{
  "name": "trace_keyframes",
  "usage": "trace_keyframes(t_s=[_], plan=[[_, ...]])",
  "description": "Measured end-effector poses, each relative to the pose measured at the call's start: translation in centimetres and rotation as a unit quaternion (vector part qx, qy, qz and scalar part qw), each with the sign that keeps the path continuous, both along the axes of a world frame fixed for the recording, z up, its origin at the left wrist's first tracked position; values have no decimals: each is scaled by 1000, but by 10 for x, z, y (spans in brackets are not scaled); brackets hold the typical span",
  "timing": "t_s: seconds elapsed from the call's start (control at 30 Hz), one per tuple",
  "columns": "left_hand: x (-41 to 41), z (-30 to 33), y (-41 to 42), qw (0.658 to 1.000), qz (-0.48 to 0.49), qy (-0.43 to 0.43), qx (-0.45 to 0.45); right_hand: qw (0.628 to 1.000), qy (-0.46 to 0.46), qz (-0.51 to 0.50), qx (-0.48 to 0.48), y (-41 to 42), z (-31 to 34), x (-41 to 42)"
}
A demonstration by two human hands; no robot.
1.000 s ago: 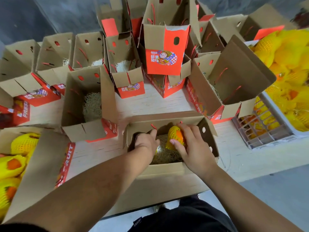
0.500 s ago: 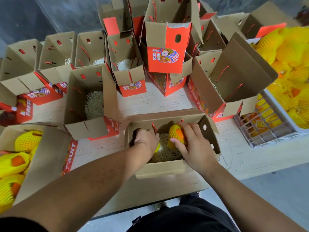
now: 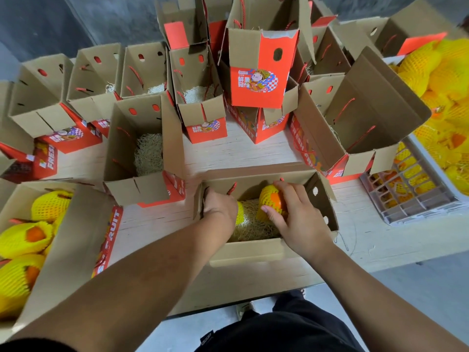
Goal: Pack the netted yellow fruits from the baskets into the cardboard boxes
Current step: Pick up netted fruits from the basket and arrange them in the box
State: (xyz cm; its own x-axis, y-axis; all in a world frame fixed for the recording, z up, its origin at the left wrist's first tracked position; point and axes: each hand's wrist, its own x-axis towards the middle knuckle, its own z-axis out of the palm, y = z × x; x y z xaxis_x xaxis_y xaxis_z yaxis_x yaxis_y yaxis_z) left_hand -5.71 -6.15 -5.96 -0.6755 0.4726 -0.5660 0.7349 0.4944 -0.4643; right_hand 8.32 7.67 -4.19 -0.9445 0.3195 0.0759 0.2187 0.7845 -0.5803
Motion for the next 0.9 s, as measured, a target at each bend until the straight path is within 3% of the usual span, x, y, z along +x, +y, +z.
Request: trace_keyframes(t_s=[0.1, 0.17, 0.2, 0.23, 0.27, 0.3, 0.37, 0.47, 0.57, 0.63, 0.77, 0.9], plan=[[-2, 15, -18, 979, 45, -24, 196, 999, -3, -5, -41, 1, 3, -1], [1, 21, -32, 911, 123, -124, 374, 993, 13, -10, -115, 2, 8, -1], [6, 25, -36, 838, 196, -223, 457, 983, 19, -17, -183, 2, 12, -2], [15, 29, -38, 740, 273, -329, 519, 963, 22, -27, -268, 3, 19, -3], [26, 32, -37, 641, 323, -405, 566, 931, 25, -40, -362, 3, 26, -4], [35, 34, -35, 567, 345, -450, 598, 895, 25, -53, -443, 2, 32, -4], [47, 33, -28, 484, 350, -485, 639, 858, 22, -68, -508, -4, 42, -2], [57, 34, -22, 432, 343, -472, 688, 875, 39, -81, -475, -13, 42, -1], [64, 37, -19, 391, 392, -461, 693, 920, 105, -133, -354, -16, 35, -1], [66, 34, -17, 376, 416, -456, 691, 920, 129, -149, -337, -17, 30, -2], [61, 38, -19, 318, 463, -447, 696, 892, 98, -52, -439, -22, 28, 1], [59, 37, -23, 303, 480, -456, 686, 939, 86, 4, -333, -22, 30, 1]])
